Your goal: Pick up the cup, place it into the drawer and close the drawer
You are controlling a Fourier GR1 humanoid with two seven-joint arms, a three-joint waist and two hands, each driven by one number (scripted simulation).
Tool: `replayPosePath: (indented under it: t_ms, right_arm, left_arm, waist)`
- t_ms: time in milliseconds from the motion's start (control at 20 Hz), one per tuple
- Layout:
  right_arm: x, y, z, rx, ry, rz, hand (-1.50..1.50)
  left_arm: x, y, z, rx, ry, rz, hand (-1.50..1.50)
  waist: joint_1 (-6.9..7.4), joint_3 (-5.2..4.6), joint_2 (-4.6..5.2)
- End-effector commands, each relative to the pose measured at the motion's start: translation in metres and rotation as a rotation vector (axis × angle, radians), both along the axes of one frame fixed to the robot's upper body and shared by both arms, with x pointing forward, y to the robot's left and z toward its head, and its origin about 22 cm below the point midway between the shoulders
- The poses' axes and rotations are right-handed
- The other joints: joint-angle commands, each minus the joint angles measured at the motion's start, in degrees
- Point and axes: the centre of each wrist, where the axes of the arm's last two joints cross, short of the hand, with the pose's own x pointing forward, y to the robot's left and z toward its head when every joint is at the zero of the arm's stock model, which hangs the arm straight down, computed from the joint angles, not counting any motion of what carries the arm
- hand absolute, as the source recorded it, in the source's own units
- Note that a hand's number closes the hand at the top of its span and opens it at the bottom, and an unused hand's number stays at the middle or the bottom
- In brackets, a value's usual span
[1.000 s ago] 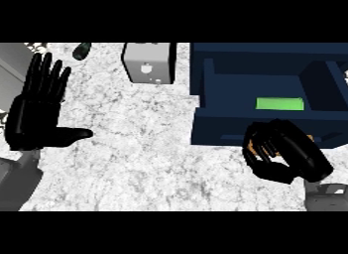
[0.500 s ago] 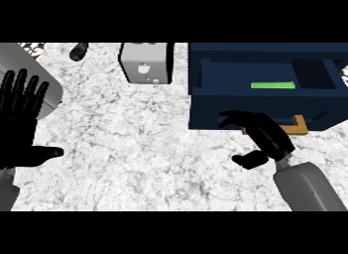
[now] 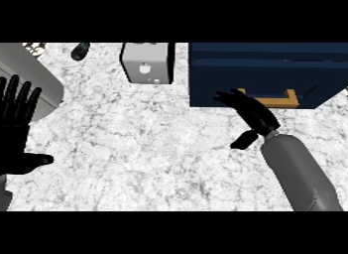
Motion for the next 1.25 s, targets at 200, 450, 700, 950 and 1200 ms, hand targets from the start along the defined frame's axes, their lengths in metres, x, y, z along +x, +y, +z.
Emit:
replayPosePath:
  t_ms: [200,450,700,950,1200]
  right_arm:
    - [0.042,-0.038,0.012,0.066,0.056,-0.056,-1.5]
    - [0.058,-0.044,0.032,0.027,0.084,-0.072,-1.5]
    - [0.065,-0.059,0.047,0.034,0.079,-0.088,-1.5]
    - [0.073,-0.075,0.067,0.028,0.077,-0.093,-1.5]
    - [0.072,-0.083,0.068,0.041,0.074,-0.085,-1.5]
  left_arm:
    - [0.004,0.025,0.002,-0.01,-0.009,-0.011,-1.5]
    - [-0.003,-0.005,-0.013,-0.013,-0.009,-0.07,-1.5]
    - [-0.006,0.002,-0.019,-0.005,-0.013,-0.074,-1.5]
    - [0.002,0.011,-0.004,0.009,-0.022,-0.062,-1.5]
    - [0.005,0.001,-0.02,0.012,-0.026,-0.054,-1.5]
  waist:
    - [1.38,0.16,0.93]
    - [2.96,0.22,1.52]
    - [3.61,0.22,1.8]
    - [4.05,0.25,1.84]
    - [3.64,0.21,2.17]
